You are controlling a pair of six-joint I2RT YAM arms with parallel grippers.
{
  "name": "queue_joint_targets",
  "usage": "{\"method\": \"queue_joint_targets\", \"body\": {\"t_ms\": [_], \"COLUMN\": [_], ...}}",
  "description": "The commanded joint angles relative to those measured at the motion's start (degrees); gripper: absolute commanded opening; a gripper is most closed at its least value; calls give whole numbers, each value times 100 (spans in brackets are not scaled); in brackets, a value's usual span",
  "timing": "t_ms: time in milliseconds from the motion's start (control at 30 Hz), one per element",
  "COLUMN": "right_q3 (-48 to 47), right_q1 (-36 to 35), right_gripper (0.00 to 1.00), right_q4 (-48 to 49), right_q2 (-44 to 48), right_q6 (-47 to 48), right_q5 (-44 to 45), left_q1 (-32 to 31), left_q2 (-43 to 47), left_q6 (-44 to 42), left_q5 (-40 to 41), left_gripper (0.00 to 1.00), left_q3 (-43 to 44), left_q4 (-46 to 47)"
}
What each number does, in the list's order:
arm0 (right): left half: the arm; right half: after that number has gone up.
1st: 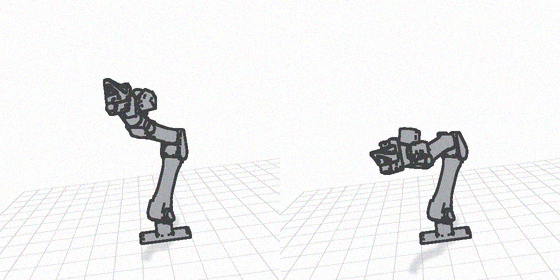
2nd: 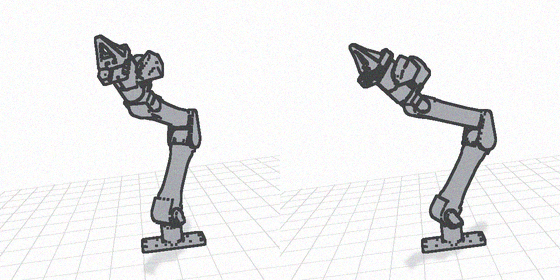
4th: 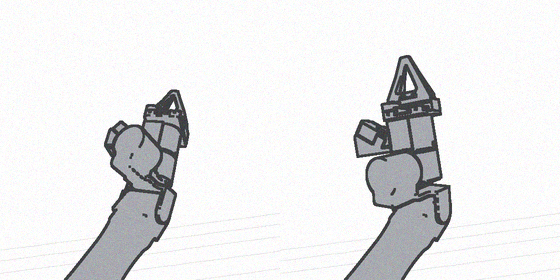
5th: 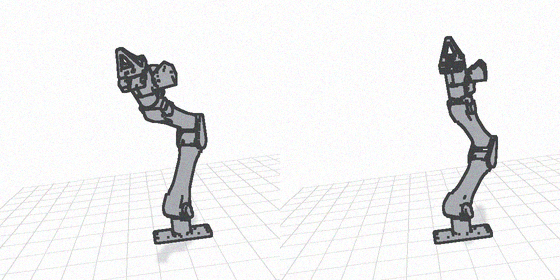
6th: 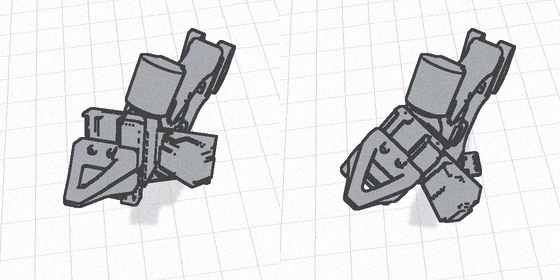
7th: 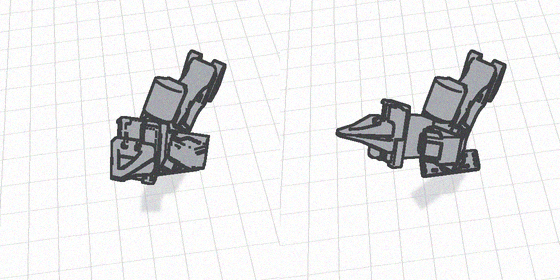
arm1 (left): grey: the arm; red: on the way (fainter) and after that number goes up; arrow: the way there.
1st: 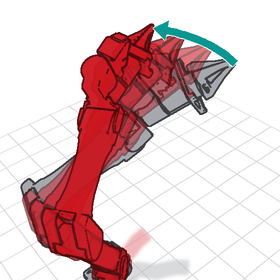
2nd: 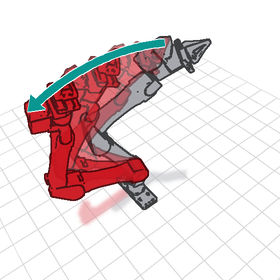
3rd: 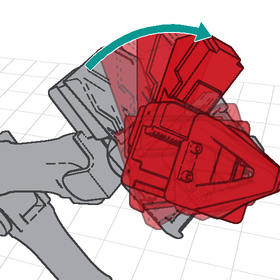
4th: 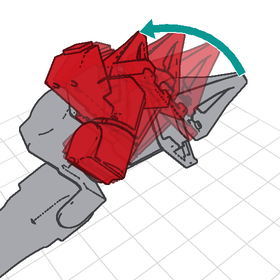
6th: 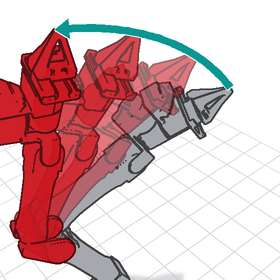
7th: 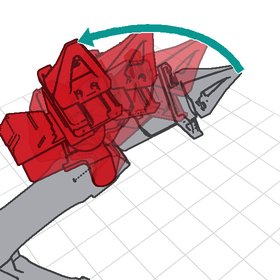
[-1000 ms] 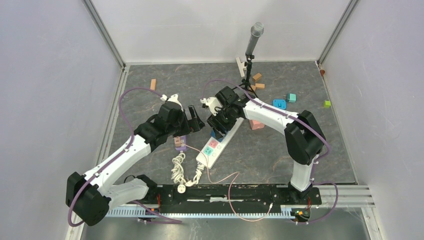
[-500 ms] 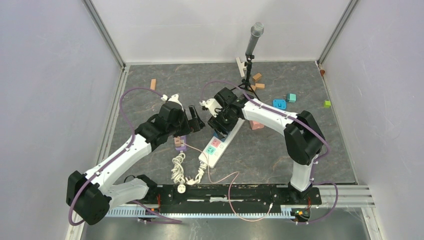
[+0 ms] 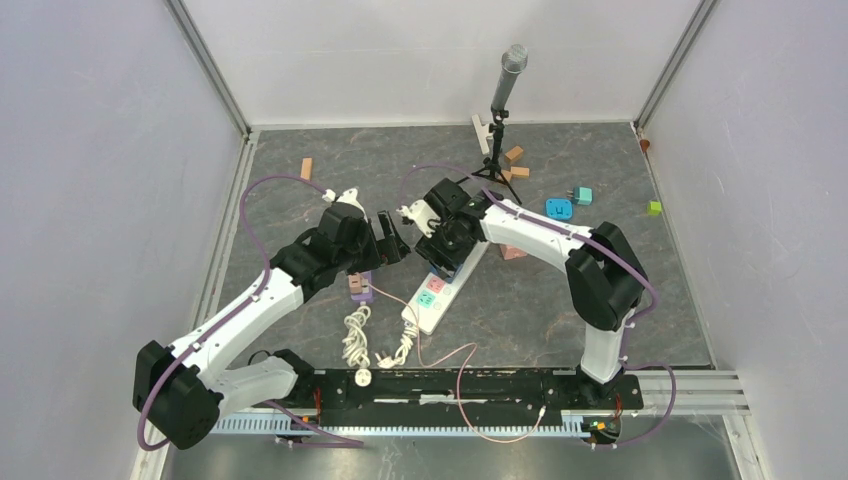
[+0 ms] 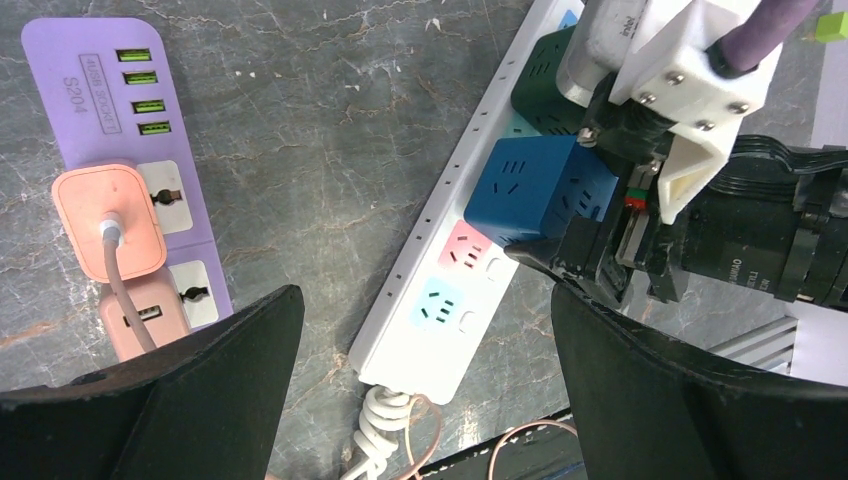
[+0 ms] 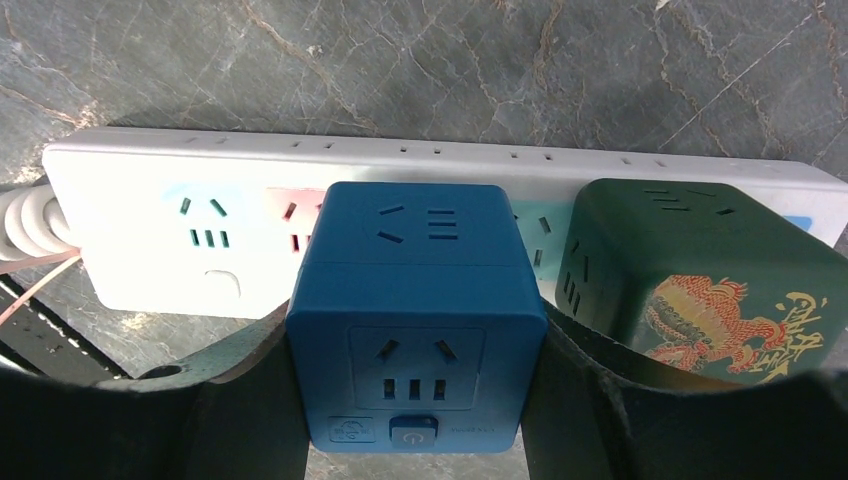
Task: Insert the plug
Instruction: Insert the plug into the socket.
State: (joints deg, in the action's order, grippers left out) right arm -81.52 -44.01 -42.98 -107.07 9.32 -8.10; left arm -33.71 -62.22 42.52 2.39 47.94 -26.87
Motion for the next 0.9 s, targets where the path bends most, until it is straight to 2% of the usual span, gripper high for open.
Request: {"method": "queue_joint_targets", "body": {"t_ms": [0, 533, 867], "right_q3": [117, 575, 843], "right_q1": [-149, -388, -398], "right_gripper": [0, 0, 0], "right_q4": [-57, 3, 177], "right_q2": [-280, -987, -835], "right_q6": [149, 96, 149], "right_q5": [434, 568, 378], "left_q1": [22, 19, 20], "left_q2": [57, 488, 524], "left_q6": [-200, -285, -295], "left_q5": [-60, 365, 357], "left_gripper": [100, 100, 100], "left_q3": [172, 172, 180], "left_q4": [170, 58, 50]}}
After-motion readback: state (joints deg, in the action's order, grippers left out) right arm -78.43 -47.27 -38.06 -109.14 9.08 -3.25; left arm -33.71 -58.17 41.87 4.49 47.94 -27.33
